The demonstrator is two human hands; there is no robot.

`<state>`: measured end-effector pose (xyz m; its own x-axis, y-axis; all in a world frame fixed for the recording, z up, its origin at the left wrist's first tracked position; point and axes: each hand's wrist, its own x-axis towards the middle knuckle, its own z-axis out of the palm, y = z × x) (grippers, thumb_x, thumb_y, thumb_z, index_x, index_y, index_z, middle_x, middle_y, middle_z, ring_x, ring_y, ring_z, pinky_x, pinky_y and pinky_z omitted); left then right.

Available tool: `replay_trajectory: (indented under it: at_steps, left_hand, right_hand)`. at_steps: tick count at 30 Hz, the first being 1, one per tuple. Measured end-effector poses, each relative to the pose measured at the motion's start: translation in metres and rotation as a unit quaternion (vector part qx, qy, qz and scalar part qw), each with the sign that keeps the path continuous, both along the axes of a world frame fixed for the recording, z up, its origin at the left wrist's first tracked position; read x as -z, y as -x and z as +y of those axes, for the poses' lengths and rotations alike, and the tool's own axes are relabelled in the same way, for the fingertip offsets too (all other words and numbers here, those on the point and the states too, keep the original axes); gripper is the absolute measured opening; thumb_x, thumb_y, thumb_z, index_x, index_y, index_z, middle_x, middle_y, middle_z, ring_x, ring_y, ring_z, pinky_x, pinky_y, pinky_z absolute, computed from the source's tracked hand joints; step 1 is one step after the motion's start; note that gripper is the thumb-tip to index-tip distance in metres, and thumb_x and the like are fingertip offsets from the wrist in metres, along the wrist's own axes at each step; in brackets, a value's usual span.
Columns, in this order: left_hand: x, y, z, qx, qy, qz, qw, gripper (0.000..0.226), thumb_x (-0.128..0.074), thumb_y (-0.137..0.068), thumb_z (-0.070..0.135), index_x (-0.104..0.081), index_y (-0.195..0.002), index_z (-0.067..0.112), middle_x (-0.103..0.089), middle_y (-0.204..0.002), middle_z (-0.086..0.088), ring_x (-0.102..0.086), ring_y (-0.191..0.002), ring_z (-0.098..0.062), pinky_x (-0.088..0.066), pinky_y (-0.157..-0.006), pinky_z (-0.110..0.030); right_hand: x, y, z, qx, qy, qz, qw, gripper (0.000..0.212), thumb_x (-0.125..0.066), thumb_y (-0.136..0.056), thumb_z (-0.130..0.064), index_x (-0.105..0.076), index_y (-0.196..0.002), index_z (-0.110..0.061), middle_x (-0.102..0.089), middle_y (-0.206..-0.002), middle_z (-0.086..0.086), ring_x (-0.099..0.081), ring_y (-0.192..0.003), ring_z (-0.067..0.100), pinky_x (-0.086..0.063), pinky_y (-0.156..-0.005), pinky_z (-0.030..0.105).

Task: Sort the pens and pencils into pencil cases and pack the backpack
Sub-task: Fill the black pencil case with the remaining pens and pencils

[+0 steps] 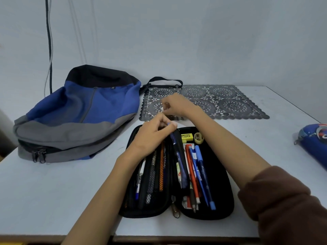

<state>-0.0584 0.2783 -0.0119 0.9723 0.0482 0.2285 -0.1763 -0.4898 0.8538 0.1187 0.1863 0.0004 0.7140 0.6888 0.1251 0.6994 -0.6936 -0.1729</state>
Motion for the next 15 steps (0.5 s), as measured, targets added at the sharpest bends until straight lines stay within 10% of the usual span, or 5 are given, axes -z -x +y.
replay_trajectory:
  at_steps: [7,15]
  left_hand:
    - [0.000,0.001,0.000,-0.002,0.006,0.001,1.000,0.020,-0.060,-0.093,0.036,-0.058,-0.089,0.016,-0.072,-0.083,0.002,-0.064,-0.086,-0.017,-0.045,-0.085,-0.035]
    - [0.001,-0.001,0.001,-0.006,0.004,-0.006,1.000,0.018,-0.061,-0.093,0.036,-0.059,-0.087,0.019,-0.072,-0.082,0.000,-0.064,-0.086,-0.021,-0.046,-0.085,-0.040]
  right_hand:
    - [-0.038,0.034,-0.049,0.029,-0.151,0.120,0.981,0.013,-0.072,-0.078,-0.002,-0.070,-0.088,-0.009,-0.069,-0.073,-0.001,-0.063,-0.059,0.008,-0.053,-0.057,0.023]
    - [-0.051,0.100,-0.104,-0.014,-0.046,0.230,0.972,0.015,-0.074,-0.077,-0.001,-0.074,-0.091,-0.007,-0.075,-0.076,0.002,-0.072,-0.074,0.018,-0.058,-0.064,0.028]
